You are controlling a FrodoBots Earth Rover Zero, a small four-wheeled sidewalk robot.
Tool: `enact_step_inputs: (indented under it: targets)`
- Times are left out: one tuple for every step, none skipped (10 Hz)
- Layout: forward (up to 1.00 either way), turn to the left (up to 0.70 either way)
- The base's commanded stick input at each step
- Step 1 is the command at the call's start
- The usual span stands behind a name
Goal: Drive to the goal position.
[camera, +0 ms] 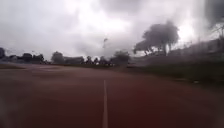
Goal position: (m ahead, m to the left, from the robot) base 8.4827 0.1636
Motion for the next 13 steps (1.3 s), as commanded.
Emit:
enact_step_inputs:
  targets:
    - [0.50,0.00]
    - [0.50,0.00]
    - [0.50,0.00]
    - [0.50,0.00]
    - [0.50,0.00]
    - [0.50,0.00]
    - [0.50,0.00]
    - [0.50,0.00]
    - [0.50,0.00]
    - [0.50,0.00]
    - [0.50,0.00]
    - [0.50,0.00]
    - [0.50,0.00]
